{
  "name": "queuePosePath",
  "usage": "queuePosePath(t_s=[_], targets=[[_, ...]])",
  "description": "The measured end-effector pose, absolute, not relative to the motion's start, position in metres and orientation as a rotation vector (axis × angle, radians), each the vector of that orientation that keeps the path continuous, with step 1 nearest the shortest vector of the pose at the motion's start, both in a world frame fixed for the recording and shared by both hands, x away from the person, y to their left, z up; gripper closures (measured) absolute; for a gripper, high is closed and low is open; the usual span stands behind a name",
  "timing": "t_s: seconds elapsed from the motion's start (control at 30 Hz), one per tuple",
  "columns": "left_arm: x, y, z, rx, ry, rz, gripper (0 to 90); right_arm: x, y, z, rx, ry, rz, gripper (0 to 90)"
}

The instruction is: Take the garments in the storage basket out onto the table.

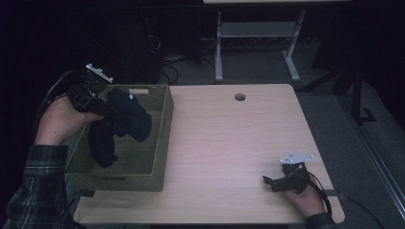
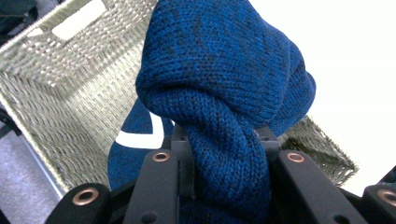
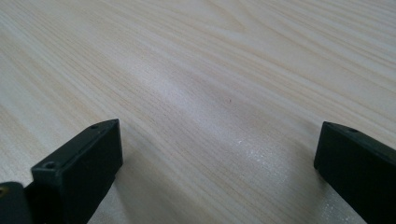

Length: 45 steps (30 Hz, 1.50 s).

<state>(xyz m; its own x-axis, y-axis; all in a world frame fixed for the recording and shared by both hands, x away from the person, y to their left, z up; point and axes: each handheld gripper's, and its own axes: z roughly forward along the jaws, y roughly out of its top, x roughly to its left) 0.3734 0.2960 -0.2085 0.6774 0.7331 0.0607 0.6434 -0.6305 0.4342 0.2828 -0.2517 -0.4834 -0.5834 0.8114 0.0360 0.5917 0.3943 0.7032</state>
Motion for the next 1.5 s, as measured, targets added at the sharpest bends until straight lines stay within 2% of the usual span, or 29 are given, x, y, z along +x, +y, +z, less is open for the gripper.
queuePosePath(t_s=[0.27, 0.9, 1.5], targets=[[0.372, 0.284, -0.195, 2.507, 1.04, 0.338, 70.2, 0.283, -0.252, -0.483, 1.224, 2.343, 0.989, 0.7], [0.373, 0.219, -0.163, 2.522, 0.863, 0.352, 70.7, 0.283, -0.252, -0.483, 1.225, 2.342, 0.989, 0.7], [0.383, 0.162, -0.172, 2.514, 0.696, 0.268, 70.8, 0.283, -0.252, -0.483, 1.224, 2.342, 0.989, 0.7]])
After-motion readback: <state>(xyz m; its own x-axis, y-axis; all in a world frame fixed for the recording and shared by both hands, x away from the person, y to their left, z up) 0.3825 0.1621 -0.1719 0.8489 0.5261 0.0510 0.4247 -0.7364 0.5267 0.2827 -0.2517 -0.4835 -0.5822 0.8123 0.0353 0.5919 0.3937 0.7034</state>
